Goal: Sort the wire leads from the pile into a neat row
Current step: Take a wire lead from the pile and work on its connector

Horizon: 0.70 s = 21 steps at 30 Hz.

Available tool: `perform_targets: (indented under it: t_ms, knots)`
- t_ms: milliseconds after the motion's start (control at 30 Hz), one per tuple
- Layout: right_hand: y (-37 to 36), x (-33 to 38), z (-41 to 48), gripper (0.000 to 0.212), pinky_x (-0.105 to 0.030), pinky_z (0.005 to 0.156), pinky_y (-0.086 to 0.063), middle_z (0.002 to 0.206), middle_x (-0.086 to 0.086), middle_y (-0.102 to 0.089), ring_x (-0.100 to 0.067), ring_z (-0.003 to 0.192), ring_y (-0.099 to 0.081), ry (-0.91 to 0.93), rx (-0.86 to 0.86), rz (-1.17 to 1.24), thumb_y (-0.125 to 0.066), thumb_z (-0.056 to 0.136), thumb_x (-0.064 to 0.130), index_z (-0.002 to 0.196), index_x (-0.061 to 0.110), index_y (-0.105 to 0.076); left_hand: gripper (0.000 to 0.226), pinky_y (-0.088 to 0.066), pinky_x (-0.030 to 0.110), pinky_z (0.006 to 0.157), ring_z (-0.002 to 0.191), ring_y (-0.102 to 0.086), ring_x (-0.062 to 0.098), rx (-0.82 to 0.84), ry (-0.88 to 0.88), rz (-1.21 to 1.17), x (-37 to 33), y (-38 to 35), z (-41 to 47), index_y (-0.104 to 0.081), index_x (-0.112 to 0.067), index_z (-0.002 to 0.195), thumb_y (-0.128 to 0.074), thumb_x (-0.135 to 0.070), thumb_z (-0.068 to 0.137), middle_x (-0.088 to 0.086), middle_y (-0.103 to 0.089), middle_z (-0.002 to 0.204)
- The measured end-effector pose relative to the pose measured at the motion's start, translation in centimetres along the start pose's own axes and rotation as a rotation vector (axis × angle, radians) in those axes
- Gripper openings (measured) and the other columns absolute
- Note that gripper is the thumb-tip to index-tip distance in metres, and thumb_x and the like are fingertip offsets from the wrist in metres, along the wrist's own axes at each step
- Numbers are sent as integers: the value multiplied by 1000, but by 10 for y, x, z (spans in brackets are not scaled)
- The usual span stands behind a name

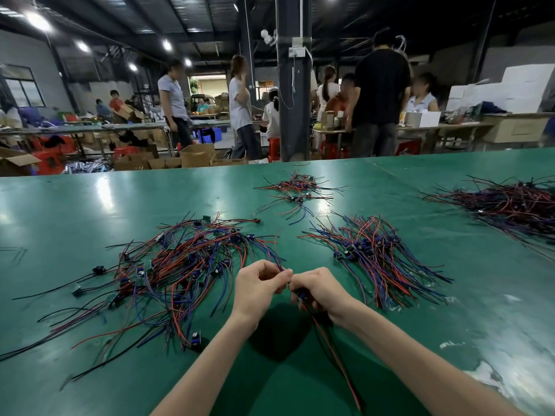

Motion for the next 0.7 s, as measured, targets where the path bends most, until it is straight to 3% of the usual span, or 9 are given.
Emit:
perform_targets:
  t_ms: [233, 433, 700]
  knots:
    - [-3, 0, 0, 35, -16, 34, -26, 48, -5, -57, -9, 35, -43, 37, 26, -68, -57, 76, 6, 42, 12, -61, 19, -50, 34, 60, 51, -52, 16, -186, 24, 49, 5, 21, 13, -63, -8, 64, -78, -10, 76, 2, -59, 52]
    - [-6, 3, -5, 36, -15, 35, -28, 48, -3, -59, -9, 38, -44, 44, 87, -89, -58, 78, 4, 43, 13, -61, 16, -53, 29, 59, 55, -57, 15, -332, 33, 89, 3, 42, 19, -65, -11, 68, -77, -13, 78, 2, -63, 58]
    - [-7, 5, -10, 37, -16, 35, -28, 51, -4, -60, -13, 40, -45, 33, 152, -109, -57, 80, 4, 45, 13, -61, 15, -54, 33, 62, 55, -59, 16, -424, 27, 94, 3, 55, 23, -64, -13, 70, -76, -15, 80, 6, -65, 61]
Point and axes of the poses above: each hand's wrist, its own z-axis towards the middle knuckle, its own y-axis out of the back of the hand, x = y × z, the point moved 3 cm from there along z, towards the middle knuckle
